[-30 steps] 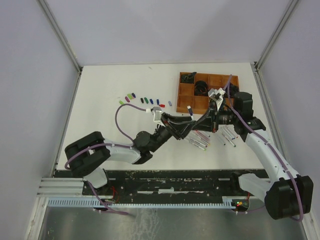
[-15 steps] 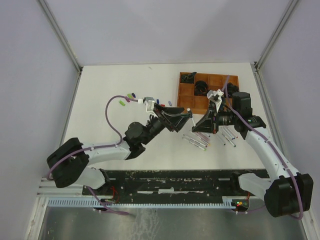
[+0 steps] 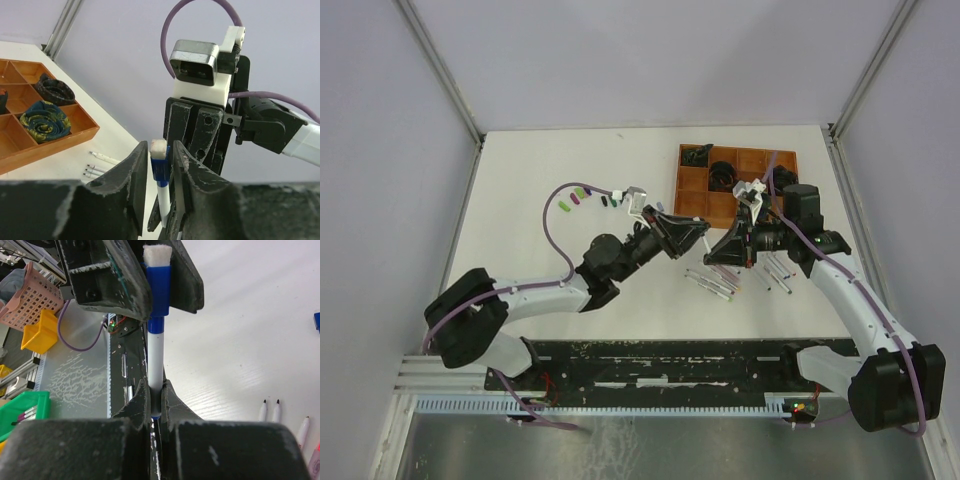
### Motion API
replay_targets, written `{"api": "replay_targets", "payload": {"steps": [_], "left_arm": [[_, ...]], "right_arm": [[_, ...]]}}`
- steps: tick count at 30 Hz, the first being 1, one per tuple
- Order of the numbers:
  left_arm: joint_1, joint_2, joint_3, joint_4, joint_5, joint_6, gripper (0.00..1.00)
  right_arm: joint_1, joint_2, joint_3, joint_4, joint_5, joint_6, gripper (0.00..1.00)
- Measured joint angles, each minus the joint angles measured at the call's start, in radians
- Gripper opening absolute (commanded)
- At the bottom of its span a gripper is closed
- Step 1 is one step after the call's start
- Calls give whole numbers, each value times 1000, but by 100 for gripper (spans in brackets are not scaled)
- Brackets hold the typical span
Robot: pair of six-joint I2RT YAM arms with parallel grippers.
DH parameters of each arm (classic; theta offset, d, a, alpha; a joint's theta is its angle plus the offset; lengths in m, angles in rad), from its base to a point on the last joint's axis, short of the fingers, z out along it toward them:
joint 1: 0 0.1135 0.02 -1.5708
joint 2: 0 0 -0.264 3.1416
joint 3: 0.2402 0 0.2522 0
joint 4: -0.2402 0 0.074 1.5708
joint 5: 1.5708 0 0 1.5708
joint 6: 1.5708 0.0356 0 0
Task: Open the pen caps
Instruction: Open the pen cap from the pen.
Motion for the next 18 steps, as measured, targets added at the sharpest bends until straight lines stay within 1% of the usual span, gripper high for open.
{"api": "replay_targets", "payload": {"steps": [2, 5, 6, 7, 9, 10, 11, 13, 18], "left_arm": [[0, 7, 4, -6, 7, -6, 22], [0, 11, 9, -13, 11, -22, 4], [0, 12, 10, -13, 13, -26, 3], [0, 13, 10, -14, 14, -29, 3], [1, 16, 11, -13, 18, -32, 3], [1, 16, 11, -13, 18, -33, 3], [3, 16, 11, -12, 18, -34, 3], [4, 17, 11, -6, 19, -35, 3], [7, 25, 11, 45, 26, -51, 3]], "right_arm": [[0, 1, 0, -2, 0, -1, 2], [0, 3, 0, -11, 3, -8, 1], [0, 4, 0, -13, 3, -11, 2], [0, 4, 0, -14, 3, -15, 7], [0, 4, 1, -20, 3, -20, 34], [0, 5, 1, -24, 3, -23, 45], [0, 5, 3, -28, 2, -23, 52], [0, 5, 6, -33, -2, -23, 56], [0, 7, 12, -19, -8, 3, 55]]}}
